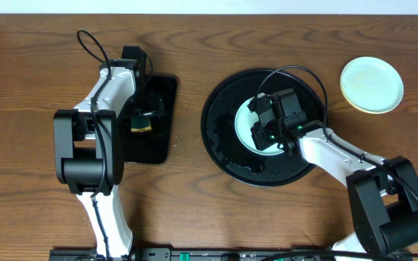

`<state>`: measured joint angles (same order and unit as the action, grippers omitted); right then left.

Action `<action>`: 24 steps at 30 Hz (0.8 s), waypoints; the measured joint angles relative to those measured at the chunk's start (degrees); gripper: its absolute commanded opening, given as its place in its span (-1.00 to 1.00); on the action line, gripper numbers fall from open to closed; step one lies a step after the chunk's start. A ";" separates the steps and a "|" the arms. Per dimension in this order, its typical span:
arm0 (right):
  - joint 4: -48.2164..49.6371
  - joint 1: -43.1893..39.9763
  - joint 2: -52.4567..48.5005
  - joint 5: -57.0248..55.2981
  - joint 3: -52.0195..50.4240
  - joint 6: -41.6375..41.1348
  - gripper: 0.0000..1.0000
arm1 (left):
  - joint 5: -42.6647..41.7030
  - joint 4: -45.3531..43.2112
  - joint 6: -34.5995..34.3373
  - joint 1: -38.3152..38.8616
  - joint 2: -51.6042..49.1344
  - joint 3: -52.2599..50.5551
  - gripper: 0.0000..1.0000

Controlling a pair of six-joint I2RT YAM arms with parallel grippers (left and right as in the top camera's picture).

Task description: Clean dirty plates on tray and stack at the side

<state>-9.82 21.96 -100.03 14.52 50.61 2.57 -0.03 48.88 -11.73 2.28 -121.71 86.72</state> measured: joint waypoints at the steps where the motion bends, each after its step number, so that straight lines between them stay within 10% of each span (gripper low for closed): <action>1: 0.04 0.00 -0.11 -0.07 0.00 0.00 -0.98 | 0.00 0.00 0.00 0.00 0.00 0.00 0.93; 24: 2.16 0.02 -2.97 -14.25 0.83 -0.02 -0.98 | 0.02 0.00 0.00 0.00 0.00 0.00 0.92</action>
<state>-7.66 21.98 -103.00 0.27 51.44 2.55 -0.01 48.88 -11.73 2.28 -121.71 86.72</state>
